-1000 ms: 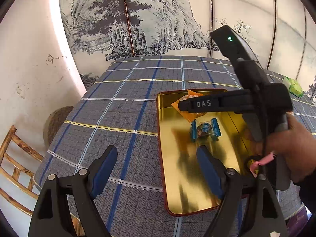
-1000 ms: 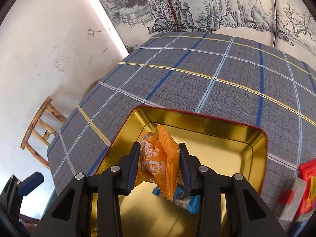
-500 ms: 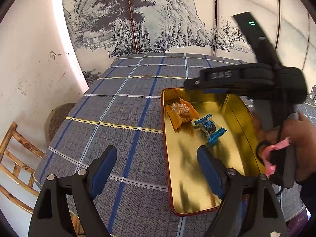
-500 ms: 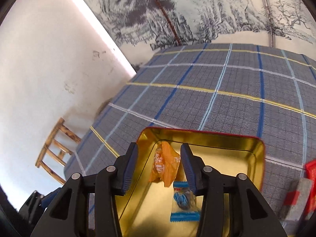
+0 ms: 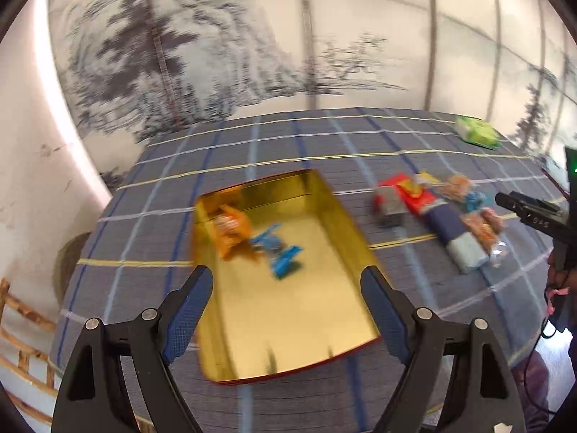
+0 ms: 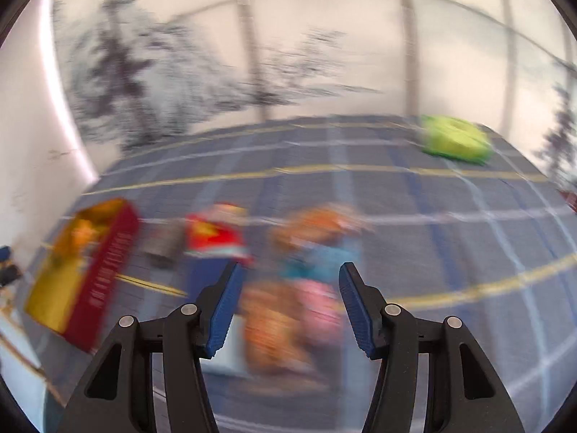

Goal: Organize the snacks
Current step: 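Lower the orange pastry bag into the tin and open the right gripper, then grasp the blue-and-mint packet with the left gripper while the right gripper grasps the pink cake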

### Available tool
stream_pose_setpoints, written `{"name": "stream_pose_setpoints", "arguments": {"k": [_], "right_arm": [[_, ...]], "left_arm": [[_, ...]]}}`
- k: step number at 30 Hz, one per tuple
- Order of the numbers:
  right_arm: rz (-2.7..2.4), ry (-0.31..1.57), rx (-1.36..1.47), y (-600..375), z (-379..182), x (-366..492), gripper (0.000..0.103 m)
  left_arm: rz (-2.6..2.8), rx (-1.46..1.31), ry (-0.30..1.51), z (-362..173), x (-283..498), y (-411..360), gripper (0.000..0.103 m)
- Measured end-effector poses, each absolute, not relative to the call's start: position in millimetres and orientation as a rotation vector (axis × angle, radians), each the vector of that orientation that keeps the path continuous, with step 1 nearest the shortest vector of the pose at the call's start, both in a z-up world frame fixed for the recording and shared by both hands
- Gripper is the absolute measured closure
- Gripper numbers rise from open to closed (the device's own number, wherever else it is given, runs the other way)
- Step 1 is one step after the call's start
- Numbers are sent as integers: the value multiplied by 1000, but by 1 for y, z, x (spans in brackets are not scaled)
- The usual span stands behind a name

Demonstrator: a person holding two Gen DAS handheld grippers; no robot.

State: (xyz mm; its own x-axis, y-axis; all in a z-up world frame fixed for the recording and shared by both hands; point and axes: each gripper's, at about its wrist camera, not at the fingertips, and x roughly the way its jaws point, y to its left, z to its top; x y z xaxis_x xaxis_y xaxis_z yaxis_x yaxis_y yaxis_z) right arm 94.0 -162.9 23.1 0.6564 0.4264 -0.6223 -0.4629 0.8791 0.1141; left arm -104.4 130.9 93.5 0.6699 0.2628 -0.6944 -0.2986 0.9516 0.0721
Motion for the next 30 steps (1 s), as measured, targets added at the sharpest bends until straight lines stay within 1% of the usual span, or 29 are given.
{"name": "stream_pose_setpoints", "arguments": {"k": [5,11,15,16,17,22,24,27,28,29,30], "right_arm": [[374,742,11,-237,-1,108,46],[425,738,68,-250,-17,116,45],[477,720,107,-256,-20,117,44],[488,720,118,-258,-22,117,43],[497,720,129,-260,-22,117,43],[537,708,148,-262,-21,115,42],[550,702,148,-261,-21,114,42],[566,701,171,-264,-21,115,41],[570,703,182,-266,-22,116,40],[574,706,193,-267,-22,116,39],[577,708,205,-269,-23,117,38]], "left_arm": [[114,-65,813,98,-65,77,22],[1,-144,944,76,6,29,23],[2,-197,1029,51,55,13,28],[1,-214,1066,42,67,13,33],[3,-234,1094,36,75,13,35],[35,-336,1195,4,109,18,35],[72,-336,1217,-4,115,18,35],[103,-296,1198,-5,119,13,36],[111,-298,1194,-6,119,12,38],[125,-294,1189,-7,118,13,45],[141,-268,1184,-7,115,11,46]]}}
